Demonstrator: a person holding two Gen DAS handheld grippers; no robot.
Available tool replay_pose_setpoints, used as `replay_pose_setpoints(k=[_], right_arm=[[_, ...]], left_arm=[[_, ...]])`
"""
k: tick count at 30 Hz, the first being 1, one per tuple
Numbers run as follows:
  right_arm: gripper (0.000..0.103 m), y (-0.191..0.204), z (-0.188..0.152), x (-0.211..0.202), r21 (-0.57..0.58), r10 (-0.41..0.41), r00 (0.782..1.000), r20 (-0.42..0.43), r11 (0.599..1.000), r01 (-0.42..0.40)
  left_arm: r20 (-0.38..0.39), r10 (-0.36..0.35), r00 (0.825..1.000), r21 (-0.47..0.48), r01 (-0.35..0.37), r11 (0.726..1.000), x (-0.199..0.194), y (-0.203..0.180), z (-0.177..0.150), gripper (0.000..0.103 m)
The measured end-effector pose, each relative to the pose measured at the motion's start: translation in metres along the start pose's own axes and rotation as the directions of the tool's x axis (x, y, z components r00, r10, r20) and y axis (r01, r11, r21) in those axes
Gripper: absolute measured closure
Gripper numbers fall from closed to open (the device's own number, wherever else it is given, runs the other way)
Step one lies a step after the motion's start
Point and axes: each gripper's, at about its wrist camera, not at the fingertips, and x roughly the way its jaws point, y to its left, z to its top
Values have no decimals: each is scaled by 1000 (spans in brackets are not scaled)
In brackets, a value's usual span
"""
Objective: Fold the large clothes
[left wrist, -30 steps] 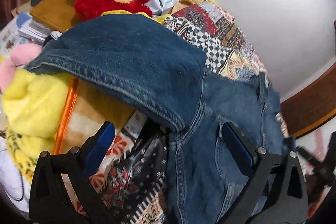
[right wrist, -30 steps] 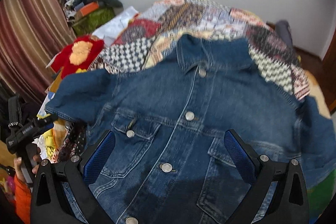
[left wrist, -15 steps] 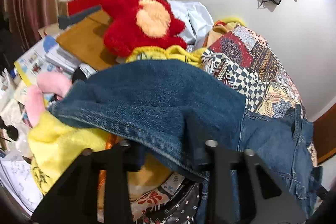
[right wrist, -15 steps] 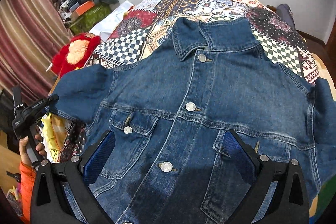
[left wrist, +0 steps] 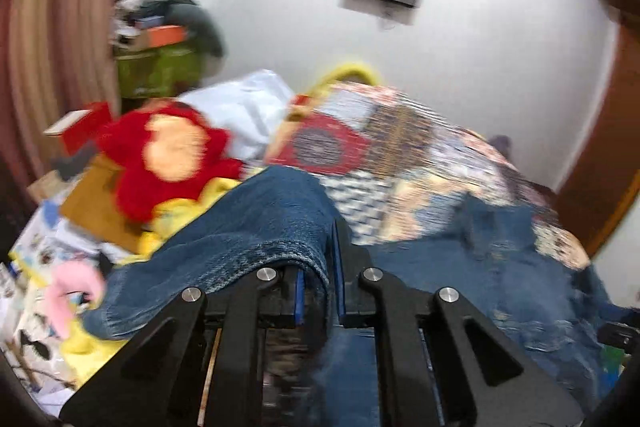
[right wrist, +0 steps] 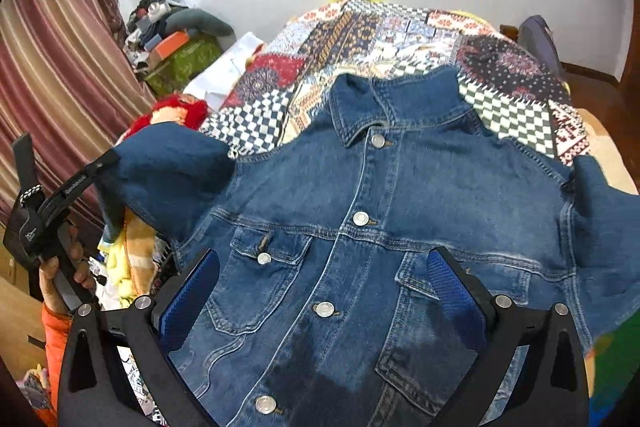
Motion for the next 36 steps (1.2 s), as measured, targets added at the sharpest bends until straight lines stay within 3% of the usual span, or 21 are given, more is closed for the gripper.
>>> replay_pose_setpoints(k=[2, 4, 8, 11, 14, 16, 19, 22, 23, 25, 30, 33, 36], right_arm=[[0, -3, -1, -12, 1, -1, 1000, 22, 1000, 1], [0, -7, -1, -24, 2, -4, 999, 44, 1000, 4], [0, -18, -4, -39, 10, -17, 998, 63, 1000, 16], [0, -26, -7, -48, 22, -23, 997, 73, 1000, 22], [0, -34, -10, -55, 33, -31, 996, 86, 999, 28], [0, -38, -12, -59, 40, -39, 995, 92, 999, 36], [0, -42, -13, -61, 58, -35, 995, 90, 998, 30], [0, -43, -13, -60, 63, -29, 996, 88, 998, 24], [0, -42, -13, -60, 61, -26, 996, 88, 998, 21], [0, -40, -13, -58, 55, -25, 996, 86, 998, 20], [0, -30, -12, -48, 36, -17, 998, 68, 999, 14], [0, -25, -11, -42, 26, -9, 998, 61, 1000, 7], [0, -18, -10, -38, 13, -6, 999, 52, 1000, 5]], left_arm=[[-67, -84, 994, -2, 84, 996, 15, -18, -6, 92], [-136, -125, 983, -7, 125, 992, 32, -32, -16, 92], [-322, -209, 923, -54, 202, 978, 77, -52, -54, 92], [-417, -213, 884, -67, 204, 977, 97, -63, -82, 92], [-504, -238, 830, -101, 216, 971, 115, -65, -108, 91], [-499, -216, 839, -92, 197, 976, 113, -65, -117, 82], [-525, -214, 824, -101, 189, 977, 108, -59, -117, 73], [-520, -208, 828, -101, 182, 978, 94, -52, -118, 55], [-508, -203, 837, -101, 176, 979, 88, -50, -118, 45], [-471, -196, 860, -112, 161, 980, 70, -36, -115, 39], [-380, -210, 901, -239, 123, 963, 31, 16, -106, 39], [-331, -168, 928, -297, 66, 953, 11, 55, -103, 39], [-312, -107, 944, -348, -8, 938, 0, 92, -105, 36]])
